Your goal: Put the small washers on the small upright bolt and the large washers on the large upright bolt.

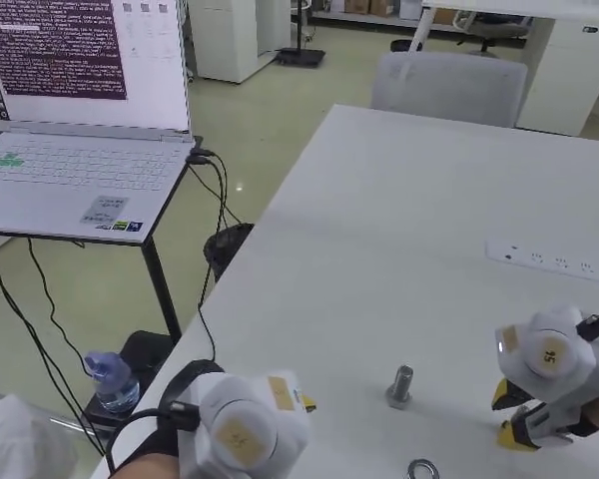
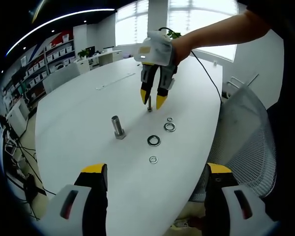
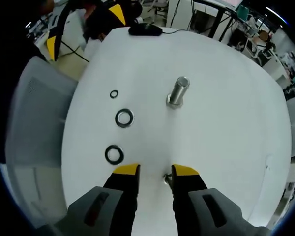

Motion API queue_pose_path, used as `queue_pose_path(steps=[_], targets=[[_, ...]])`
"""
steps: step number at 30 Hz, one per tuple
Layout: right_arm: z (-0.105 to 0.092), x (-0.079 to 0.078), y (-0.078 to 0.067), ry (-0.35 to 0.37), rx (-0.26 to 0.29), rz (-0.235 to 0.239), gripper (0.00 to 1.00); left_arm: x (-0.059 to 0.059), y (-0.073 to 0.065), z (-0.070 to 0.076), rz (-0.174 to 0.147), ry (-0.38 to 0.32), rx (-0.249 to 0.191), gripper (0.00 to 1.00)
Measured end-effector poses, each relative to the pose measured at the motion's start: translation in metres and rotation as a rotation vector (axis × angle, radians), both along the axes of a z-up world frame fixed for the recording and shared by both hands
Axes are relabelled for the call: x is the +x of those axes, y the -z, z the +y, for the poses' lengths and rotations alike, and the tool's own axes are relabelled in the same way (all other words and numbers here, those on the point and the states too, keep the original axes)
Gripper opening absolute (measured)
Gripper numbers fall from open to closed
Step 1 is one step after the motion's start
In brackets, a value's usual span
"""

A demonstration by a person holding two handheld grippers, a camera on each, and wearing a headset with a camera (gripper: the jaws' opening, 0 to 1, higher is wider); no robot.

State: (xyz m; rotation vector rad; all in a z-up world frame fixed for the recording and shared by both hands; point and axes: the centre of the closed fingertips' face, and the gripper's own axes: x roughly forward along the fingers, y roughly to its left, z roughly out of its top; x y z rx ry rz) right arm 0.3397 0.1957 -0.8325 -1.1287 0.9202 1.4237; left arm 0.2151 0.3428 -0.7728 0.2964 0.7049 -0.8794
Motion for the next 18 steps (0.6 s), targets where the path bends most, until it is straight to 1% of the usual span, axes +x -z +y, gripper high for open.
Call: queue_pose_path(steps=[5, 10, 18], targets=[[-0.004, -0.010, -0.001, -0.014, 0.001, 0.005, 0.27, -0.001, 0.001, -0.001, 0.003, 0.002, 0.002, 0.81], [-0.010, -0.018, 0.001, -0.016, 0.003, 0.017, 0.27, 0.000, 0.000, -0.001, -0.001, 0.004, 0.004, 0.81], [-0.016, -0.027, 0.002, -0.020, 0.010, 0.025, 0.27, 0.000, -0.001, -0.001, -0.002, 0.007, 0.009, 0.80]])
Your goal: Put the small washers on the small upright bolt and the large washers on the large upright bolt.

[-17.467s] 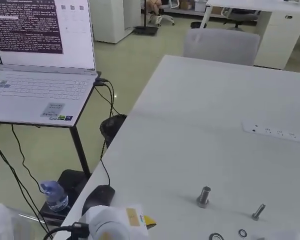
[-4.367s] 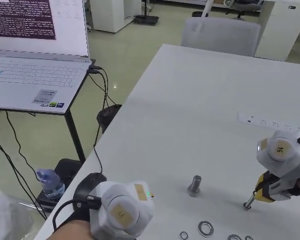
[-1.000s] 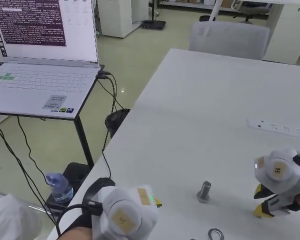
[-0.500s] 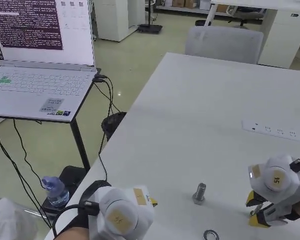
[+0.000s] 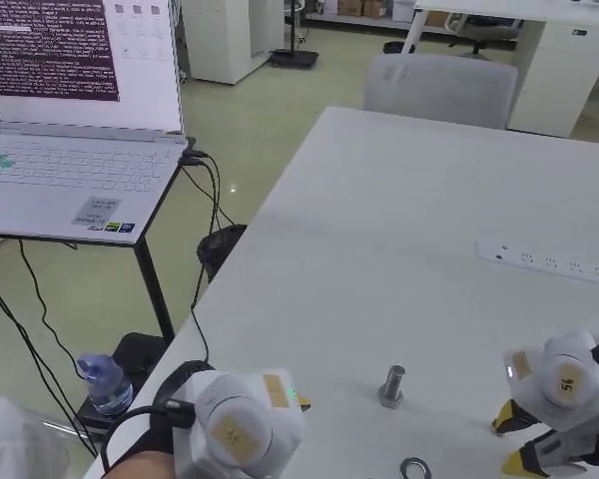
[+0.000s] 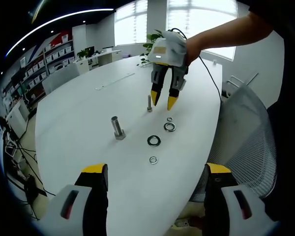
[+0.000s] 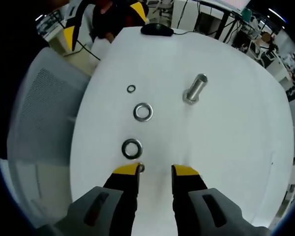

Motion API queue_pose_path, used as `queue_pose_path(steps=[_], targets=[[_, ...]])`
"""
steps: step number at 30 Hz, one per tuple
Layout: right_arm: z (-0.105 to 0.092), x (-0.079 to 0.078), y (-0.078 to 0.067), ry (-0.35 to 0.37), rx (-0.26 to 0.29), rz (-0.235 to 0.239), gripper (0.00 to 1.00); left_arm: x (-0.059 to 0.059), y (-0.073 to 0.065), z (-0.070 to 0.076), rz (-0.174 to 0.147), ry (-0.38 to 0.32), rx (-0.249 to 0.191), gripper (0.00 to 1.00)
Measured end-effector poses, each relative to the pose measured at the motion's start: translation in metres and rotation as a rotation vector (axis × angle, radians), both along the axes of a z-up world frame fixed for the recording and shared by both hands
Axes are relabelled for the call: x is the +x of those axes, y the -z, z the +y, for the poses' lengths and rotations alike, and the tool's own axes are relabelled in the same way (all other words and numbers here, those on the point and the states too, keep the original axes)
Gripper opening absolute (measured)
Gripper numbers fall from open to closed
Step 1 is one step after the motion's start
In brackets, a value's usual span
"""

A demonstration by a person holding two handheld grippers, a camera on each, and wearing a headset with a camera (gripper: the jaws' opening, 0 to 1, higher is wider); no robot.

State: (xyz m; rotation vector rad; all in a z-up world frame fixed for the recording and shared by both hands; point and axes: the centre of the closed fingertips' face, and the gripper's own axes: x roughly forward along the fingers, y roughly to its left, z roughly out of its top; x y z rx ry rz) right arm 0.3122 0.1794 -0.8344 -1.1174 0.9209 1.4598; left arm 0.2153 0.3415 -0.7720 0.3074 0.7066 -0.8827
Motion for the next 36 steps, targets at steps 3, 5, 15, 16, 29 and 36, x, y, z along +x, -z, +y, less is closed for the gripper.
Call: queue_pose_path(steps=[3, 5, 15, 16, 29, 36], targets=[[-0.002, -0.005, 0.003, 0.002, 0.005, 0.007, 0.27, -0.001, 0.000, -0.001, 0.000, 0.000, -0.001, 0.80], [-0.004, -0.008, 0.006, -0.002, 0.001, 0.011, 0.27, -0.001, 0.000, -0.001, 0.000, 0.001, 0.000, 0.80], [-0.009, -0.016, 0.025, -0.013, -0.009, 0.008, 0.27, -0.001, 0.002, 0.002, 0.001, -0.001, 0.007, 0.79], [-0.010, -0.017, 0.027, -0.013, -0.009, 0.006, 0.27, -0.001, 0.002, 0.002, 0.000, -0.001, 0.006, 0.79], [-0.014, -0.019, 0.042, -0.018, -0.031, -0.005, 0.25, 0.002, 0.001, 0.001, 0.000, 0.002, 0.007, 0.78], [-0.015, -0.021, 0.045, -0.018, -0.037, -0.006, 0.24, 0.002, 0.001, 0.001, 0.001, 0.004, 0.005, 0.77]])
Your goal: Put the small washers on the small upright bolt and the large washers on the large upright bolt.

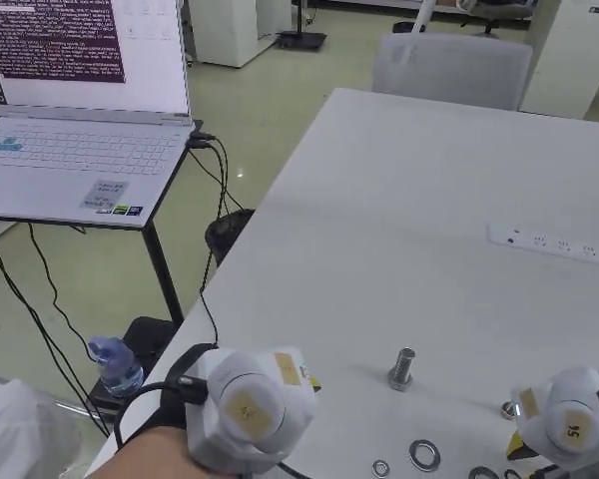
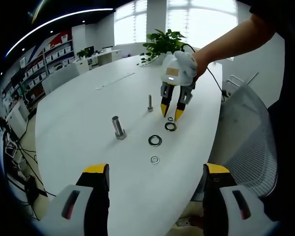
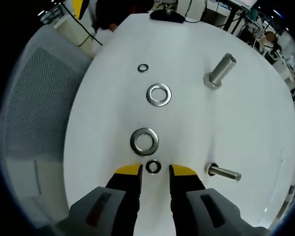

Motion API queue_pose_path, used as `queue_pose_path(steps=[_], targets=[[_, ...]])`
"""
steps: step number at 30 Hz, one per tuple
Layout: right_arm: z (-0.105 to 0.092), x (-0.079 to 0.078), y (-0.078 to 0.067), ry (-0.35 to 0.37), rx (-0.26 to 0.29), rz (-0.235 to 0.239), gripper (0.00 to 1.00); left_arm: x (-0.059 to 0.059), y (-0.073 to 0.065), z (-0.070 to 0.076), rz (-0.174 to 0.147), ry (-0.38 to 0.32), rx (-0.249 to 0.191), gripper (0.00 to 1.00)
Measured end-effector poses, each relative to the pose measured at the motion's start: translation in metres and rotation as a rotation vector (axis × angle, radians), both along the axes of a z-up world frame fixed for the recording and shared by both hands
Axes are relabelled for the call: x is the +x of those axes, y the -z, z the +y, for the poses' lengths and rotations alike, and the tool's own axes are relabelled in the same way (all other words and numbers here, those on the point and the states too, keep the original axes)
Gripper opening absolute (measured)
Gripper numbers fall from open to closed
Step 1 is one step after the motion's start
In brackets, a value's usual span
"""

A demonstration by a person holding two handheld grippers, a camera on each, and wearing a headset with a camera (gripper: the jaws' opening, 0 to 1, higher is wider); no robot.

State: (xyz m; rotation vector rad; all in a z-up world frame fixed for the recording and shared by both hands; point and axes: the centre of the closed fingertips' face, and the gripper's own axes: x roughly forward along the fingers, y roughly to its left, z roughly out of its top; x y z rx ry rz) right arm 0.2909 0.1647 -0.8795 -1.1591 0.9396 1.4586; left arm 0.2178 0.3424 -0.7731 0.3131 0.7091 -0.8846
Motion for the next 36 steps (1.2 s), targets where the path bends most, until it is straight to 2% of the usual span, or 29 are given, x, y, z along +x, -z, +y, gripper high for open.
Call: queue_pose_path(steps=[14, 24, 36], targets=[[-0.0007, 0.0018, 0.0007, 0.015, -0.016, -0.003, 0.18, -0.0006, 0.0000, -0.0002, 0.001, 0.004, 0.002, 0.76], [-0.0015, 0.0000, -0.0004, 0.007, -0.021, -0.030, 0.14, -0.0005, -0.0011, -0.0009, -0.002, 0.008, 0.004, 0.75], [-0.0006, 0.0033, -0.0022, 0.100, 0.016, -0.008, 0.13, -0.0038, -0.0016, -0.0011, -0.003, 0.006, 0.008, 0.74]])
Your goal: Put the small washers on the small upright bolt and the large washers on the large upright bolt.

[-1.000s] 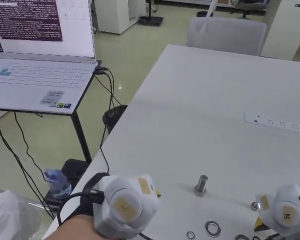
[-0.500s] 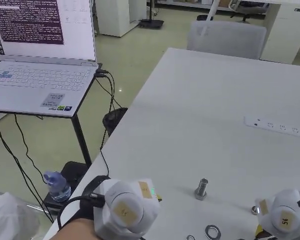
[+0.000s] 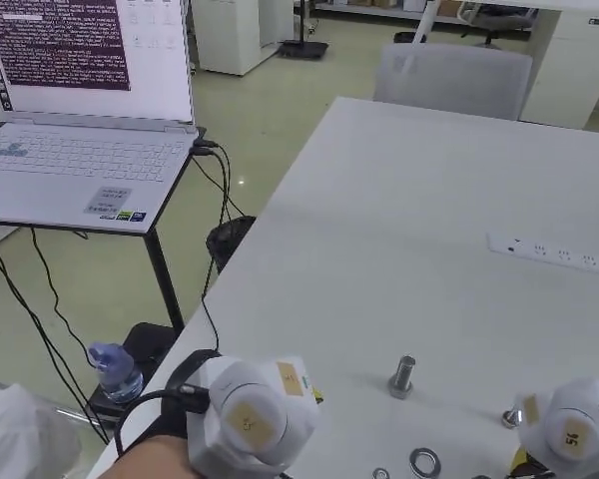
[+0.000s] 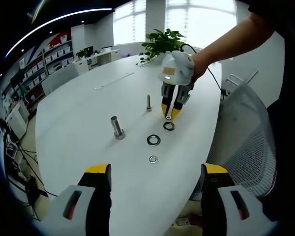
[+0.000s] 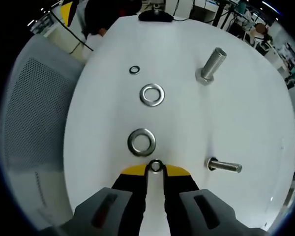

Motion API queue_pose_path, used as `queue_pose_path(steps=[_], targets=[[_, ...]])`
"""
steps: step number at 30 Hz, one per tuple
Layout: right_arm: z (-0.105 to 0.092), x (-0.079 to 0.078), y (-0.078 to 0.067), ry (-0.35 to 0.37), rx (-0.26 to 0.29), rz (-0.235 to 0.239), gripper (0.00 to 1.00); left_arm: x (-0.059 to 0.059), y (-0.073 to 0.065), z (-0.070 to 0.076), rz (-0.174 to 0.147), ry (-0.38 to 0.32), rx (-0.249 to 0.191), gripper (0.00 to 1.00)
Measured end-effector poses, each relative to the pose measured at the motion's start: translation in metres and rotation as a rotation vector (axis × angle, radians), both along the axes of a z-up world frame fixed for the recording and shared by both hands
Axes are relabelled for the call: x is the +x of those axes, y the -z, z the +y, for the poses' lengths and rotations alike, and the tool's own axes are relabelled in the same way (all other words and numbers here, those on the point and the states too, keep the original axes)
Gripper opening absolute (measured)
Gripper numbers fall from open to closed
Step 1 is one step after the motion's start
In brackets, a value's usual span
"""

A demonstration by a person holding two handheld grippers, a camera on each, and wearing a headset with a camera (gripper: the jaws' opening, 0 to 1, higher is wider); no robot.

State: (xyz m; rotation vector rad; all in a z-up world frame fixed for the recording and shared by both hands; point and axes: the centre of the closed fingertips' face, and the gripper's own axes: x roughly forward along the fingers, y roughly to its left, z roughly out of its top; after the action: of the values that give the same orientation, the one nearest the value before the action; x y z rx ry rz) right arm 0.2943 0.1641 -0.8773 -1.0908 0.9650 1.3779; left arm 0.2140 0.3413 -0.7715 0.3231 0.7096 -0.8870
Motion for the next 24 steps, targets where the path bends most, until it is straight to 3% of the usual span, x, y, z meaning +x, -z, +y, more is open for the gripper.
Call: queue_pose_path(steps=[19, 24], targets=[[-0.011, 0.005, -0.020, 0.081, -0.031, 0.048, 0.13, 0.002, -0.002, -0.002, -0.018, -0.016, -0.014, 0.80], [-0.013, 0.010, -0.028, 0.090, -0.030, 0.039, 0.13, 0.001, -0.001, -0.003, -0.011, -0.019, -0.021, 0.82]])
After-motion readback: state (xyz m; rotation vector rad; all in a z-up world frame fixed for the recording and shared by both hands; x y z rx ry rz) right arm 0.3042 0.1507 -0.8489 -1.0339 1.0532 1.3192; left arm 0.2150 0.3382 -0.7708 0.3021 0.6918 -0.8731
